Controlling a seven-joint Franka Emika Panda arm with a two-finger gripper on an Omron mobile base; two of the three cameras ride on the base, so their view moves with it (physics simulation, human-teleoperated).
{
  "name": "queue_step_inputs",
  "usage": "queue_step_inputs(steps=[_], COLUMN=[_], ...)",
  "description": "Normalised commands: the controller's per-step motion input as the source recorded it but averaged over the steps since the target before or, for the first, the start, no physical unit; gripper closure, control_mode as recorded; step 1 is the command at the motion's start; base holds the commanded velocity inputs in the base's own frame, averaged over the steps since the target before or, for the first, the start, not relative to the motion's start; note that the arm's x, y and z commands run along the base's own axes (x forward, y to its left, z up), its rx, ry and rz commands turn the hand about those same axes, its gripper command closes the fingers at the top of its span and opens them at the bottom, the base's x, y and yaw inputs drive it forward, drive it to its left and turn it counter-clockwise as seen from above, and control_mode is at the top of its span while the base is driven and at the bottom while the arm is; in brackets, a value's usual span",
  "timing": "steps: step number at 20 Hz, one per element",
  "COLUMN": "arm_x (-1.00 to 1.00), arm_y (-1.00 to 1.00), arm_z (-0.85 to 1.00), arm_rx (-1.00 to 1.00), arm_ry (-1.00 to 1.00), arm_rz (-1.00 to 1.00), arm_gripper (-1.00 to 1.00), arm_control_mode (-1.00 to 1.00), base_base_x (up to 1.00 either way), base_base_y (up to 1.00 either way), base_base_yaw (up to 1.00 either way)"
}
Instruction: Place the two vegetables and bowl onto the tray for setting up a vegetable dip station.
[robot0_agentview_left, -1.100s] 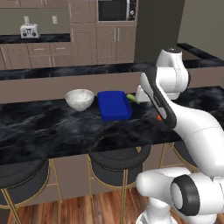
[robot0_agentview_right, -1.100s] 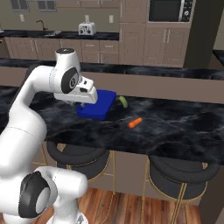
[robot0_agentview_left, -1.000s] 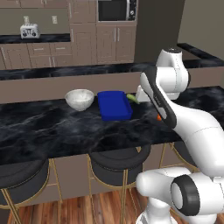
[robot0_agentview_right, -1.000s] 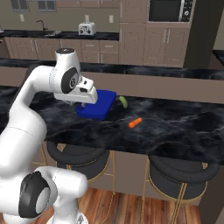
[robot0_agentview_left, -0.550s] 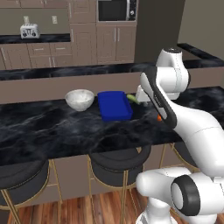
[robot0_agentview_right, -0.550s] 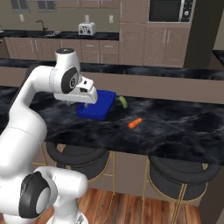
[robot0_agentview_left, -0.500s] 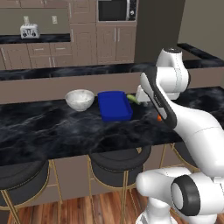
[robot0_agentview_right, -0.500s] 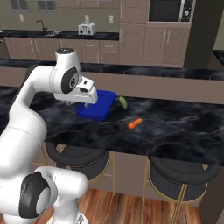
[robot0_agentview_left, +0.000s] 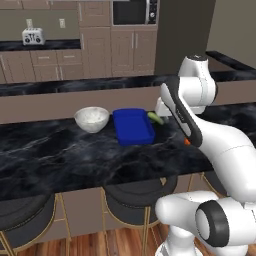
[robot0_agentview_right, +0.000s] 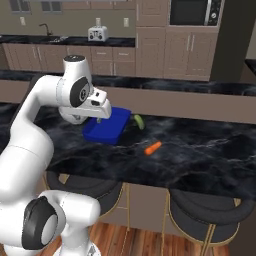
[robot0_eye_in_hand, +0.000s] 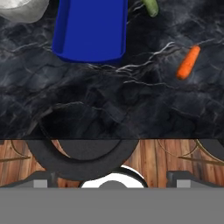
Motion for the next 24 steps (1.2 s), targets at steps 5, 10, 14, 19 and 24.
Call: queue_step_inputs(steps=[5,10,14,19,24], arm_x=[0.0,0.0,0.0,0.0,0.2], arm_y=[0.0,0.0,0.0,0.0,-0.13], arm_z=[0.0,0.0,0.0,0.0,-0.04], arm_rx=[0.0,0.0,0.0,0.0,0.0], arm_ry=[0.0,0.0,0.0,0.0,0.0], arm_rz=[0.0,0.0,0.0,0.0,-0.01], arm_gripper=[-1.0,-1.0,-1.0,-1.0,-1.0], arm_control_mode=[1.0,1.0,1.0,-1.0,-1.0], base_base_x=[0.45,0.43,0.11,0.0,0.0], base_base_y=[0.0,0.0,0.0,0.0,0.0], base_base_yaw=[0.0,0.0,0.0,0.0,0.0])
